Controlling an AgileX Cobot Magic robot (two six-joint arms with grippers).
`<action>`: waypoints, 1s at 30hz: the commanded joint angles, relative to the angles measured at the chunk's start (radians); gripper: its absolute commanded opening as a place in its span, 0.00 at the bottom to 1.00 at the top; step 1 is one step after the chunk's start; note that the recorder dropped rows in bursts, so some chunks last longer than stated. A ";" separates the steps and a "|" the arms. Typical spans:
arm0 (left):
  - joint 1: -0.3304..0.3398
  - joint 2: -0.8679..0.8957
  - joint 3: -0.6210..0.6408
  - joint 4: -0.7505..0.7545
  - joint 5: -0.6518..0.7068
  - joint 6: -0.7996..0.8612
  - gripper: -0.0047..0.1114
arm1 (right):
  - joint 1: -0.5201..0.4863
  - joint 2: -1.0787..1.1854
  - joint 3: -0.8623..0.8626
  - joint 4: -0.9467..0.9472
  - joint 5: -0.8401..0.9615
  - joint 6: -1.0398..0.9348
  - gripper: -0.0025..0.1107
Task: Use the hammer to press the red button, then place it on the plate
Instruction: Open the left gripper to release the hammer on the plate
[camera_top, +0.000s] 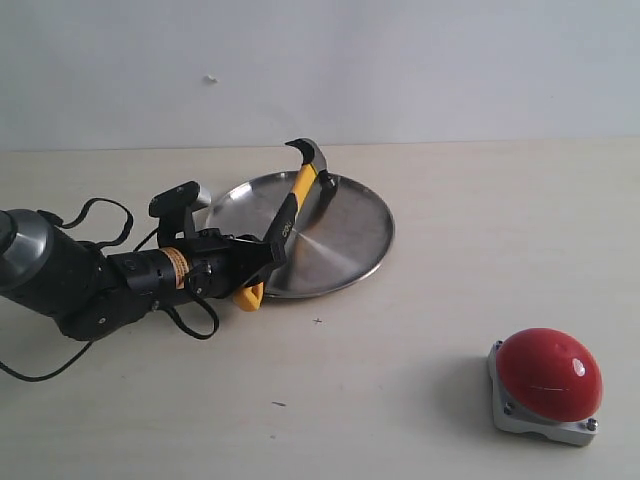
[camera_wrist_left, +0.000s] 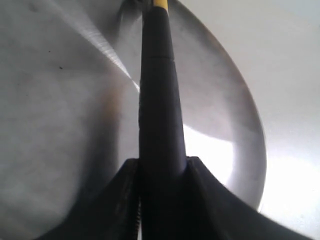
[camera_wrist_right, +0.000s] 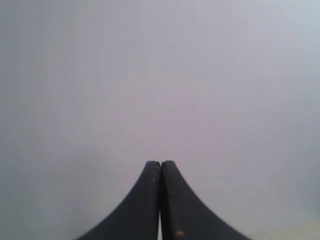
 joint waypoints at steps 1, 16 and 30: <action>-0.001 -0.019 -0.014 -0.020 -0.066 0.015 0.20 | -0.003 -0.005 0.002 -0.004 0.008 0.000 0.02; -0.001 -0.019 -0.014 -0.020 -0.058 0.017 0.47 | -0.003 -0.005 0.002 -0.004 0.008 0.000 0.02; 0.003 -0.259 -0.014 0.018 0.089 0.129 0.20 | -0.003 -0.005 0.002 -0.004 0.008 0.000 0.02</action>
